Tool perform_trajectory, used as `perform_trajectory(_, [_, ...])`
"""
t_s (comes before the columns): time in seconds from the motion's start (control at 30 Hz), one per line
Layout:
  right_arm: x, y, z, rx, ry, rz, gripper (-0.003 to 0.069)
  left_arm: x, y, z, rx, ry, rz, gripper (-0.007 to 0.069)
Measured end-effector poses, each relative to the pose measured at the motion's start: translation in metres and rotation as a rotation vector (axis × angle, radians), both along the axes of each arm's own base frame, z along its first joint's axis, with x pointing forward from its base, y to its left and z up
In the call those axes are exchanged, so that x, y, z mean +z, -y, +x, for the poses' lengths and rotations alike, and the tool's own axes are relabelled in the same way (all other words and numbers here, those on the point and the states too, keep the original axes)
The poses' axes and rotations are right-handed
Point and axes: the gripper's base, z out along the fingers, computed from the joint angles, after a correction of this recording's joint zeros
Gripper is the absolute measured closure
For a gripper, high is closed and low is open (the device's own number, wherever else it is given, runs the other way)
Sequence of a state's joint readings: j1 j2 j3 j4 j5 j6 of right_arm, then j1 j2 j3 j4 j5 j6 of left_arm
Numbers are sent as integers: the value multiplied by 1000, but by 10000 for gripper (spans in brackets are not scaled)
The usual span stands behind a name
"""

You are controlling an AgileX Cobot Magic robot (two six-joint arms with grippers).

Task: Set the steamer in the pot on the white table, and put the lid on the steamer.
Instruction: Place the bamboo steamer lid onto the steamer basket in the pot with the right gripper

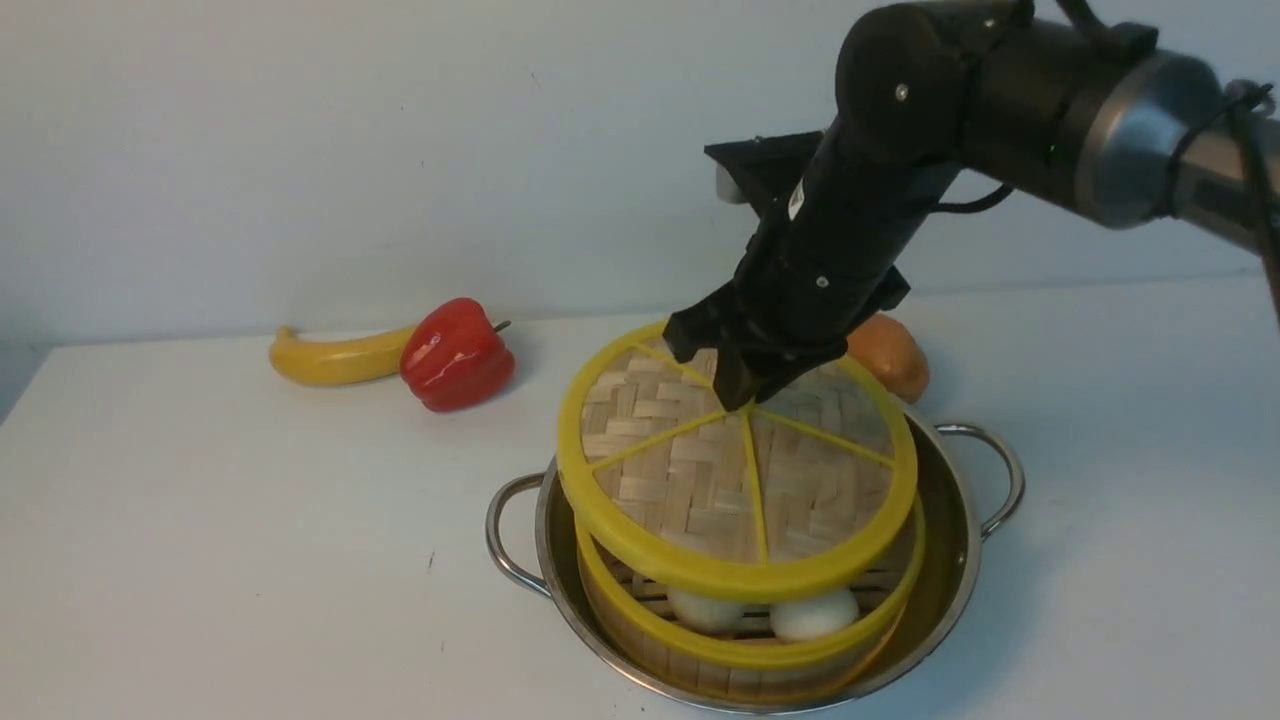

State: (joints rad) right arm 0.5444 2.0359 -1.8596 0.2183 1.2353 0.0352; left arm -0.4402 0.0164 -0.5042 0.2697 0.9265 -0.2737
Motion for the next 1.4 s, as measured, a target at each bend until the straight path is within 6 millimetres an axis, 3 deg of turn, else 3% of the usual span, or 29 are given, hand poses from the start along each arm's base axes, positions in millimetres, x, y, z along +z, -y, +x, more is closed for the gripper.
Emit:
perform_trajectory(0.07, [1,1,-1,-2,0,1,518,0,0,0,1,1,2,615])
perform_trajectory(0.23, [-24,7,-8,0,-68,-62,518,0,0,0,3,2,4,615])
perform_trajectory(0.33, [-28,9,-10,3,-75,-83,518,0,0,0,4,2,5,615])
perform_trajectory(1.4, [-28,6,-11,66,-71,-62,518,0,-1,0,9,6,12,615])
